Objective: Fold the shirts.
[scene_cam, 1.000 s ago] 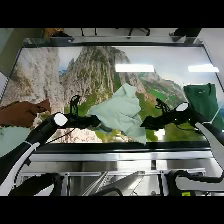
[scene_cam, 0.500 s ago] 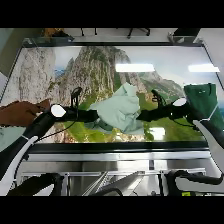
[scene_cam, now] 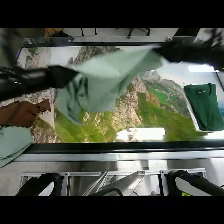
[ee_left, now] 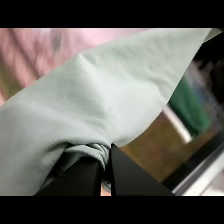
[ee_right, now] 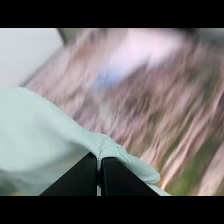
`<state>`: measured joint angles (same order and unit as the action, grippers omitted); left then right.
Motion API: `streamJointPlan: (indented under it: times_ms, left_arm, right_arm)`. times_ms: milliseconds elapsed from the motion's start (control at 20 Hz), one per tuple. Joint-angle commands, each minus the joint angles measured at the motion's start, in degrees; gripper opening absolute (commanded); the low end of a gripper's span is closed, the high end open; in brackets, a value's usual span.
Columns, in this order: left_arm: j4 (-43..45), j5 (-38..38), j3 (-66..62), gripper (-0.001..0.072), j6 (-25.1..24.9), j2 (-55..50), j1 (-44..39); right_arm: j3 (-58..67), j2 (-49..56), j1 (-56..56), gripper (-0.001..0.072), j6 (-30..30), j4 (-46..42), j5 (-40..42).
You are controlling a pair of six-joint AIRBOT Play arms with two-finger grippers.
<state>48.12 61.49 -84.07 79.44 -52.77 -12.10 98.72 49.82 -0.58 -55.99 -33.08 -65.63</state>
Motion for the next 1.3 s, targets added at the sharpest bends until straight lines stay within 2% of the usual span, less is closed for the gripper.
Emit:
streamJointPlan:
  times_ms: [0, 100, 250, 450, 550, 700, 850, 950, 1000, 1050, 1100, 1250]
  left_arm:
    - [-0.11, 1.6, -16.59, 0.0016, 0.02, 3.98, 0.7]
    - [-0.09, 2.03, -22.1, 0.0016, 0.02, 4.72, 0.7]
    - [0.35, 8.48, -25.22, 0.0016, 0.02, 3.28, 0.7]
    - [0.2, 24.65, -23.52, 0.0016, 0.11, -5.75, 0.7]
    - [0.24, 26.88, -16.63, 0.0016, 0.04, -10.25, 0.7]
    - [0.31, 22.36, -1.88, 0.0016, -4.44, -17.14, 0.7]
    - [0.31, 9.29, 12.13, 0.0018, -9.14, -25.46, 0.74]
    - [0.22, 2.27, 15.28, 0.0024, -10.21, -31.89, 1.57]
    - [0.13, 1.22, 14.95, 0.0293, -10.21, -34.91, 2.32]
    - [0.11, 1.77, 13.51, 0.0691, -9.88, -37.88, 3.17]
    - [0.15, 3.8, 11.45, 0.0713, -9.25, -40.19, 4.04]
    - [0.24, 14.23, 4.59, 0.0713, -6.88, -44.0, 7.48]
  right_arm:
    - [18.97, -2.1, -0.07, 0.002, 0.74, -3.8, 1.16]
    - [22.77, -2.84, -0.07, 0.0021, 0.81, -5.09, 1.27]
    - [21.09, -3.34, -0.07, 0.0021, 0.7, -6.73, -0.13]
    - [10.1, -0.57, -0.04, 0.0022, -2.4, -6.62, -5.62]
    - [0.85, 1.77, -0.04, 0.0021, -4.66, -6.6, -9.22]
    - [-18.88, 4.46, -0.04, 0.0022, -5.33, -6.67, -7.89]
    - [-37.9, 8.33, -0.04, 0.0022, -4.85, -6.67, 2.67]
    - [-44.92, 12.79, -0.04, 0.0022, -2.62, -6.64, 10.32]
    - [-45.75, 15.67, -0.07, 0.0022, -2.27, -6.67, 12.0]
    - [-45.62, 18.12, -0.07, 0.0022, -2.29, -6.54, 12.66]
    - [-45.27, 20.09, -0.07, 0.0022, -2.27, -6.6, 12.94]
    - [-43.5, 22.1, -0.17, 0.0022, -0.9, -6.82, 12.92]
